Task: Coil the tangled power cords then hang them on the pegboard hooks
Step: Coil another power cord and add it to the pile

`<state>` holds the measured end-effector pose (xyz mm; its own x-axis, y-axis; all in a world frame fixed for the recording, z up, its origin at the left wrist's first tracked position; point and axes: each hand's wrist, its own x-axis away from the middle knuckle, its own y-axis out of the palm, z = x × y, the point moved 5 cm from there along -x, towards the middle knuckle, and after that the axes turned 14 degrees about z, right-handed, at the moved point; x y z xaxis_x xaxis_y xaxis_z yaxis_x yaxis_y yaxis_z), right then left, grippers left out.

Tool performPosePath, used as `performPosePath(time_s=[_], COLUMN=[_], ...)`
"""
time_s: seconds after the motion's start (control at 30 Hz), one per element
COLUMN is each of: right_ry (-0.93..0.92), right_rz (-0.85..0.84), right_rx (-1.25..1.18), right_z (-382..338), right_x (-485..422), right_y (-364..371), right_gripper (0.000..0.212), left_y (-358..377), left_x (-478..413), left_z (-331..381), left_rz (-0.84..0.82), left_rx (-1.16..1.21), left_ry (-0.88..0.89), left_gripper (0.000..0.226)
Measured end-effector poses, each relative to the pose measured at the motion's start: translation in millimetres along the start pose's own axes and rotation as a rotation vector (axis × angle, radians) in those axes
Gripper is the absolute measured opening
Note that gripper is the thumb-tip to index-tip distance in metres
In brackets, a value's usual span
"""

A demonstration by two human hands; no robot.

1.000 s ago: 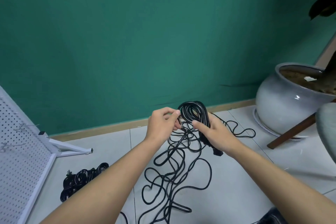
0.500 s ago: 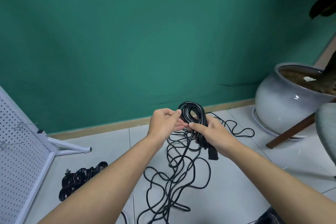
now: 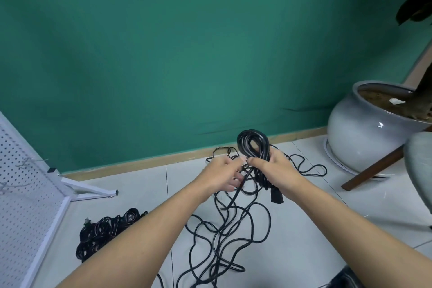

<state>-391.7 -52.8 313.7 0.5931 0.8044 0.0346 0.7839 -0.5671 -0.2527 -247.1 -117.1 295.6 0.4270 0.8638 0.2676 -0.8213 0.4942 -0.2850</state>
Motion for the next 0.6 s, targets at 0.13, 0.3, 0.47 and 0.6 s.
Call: performPosePath(time_s=[0.13, 0.3, 0.47, 0.6], right_ry=[0.036, 0.177, 0.251, 0.311], right_rz=[0.128, 0.114, 0.089, 0.061], right_rx=[-0.091, -0.291, -0.342, -0.374], right_z=[0.2, 1.9, 7.5, 6.9], right_x=[-8.2, -5.3, -5.2, -2.6], right_y=[-17.5, -16.1, -13.2, -9.1], right_gripper=[0.01, 0.01, 0.009, 0.005], left_y=[14.0, 4.6, 10.5, 22.2], left_x=[3.6, -2.7, 3.0, 8.6], left_z=[-20.6, -18.8, -5.3, 0.1], left_rz=[-0.303, -0.183, -0.094, -0.116], left_rx=[-0.247, -0.415, -0.561, -0.679], left_ry=[0.184, 0.252, 0.382, 0.452], left_gripper=[0.034, 0.035, 0.033, 0.033])
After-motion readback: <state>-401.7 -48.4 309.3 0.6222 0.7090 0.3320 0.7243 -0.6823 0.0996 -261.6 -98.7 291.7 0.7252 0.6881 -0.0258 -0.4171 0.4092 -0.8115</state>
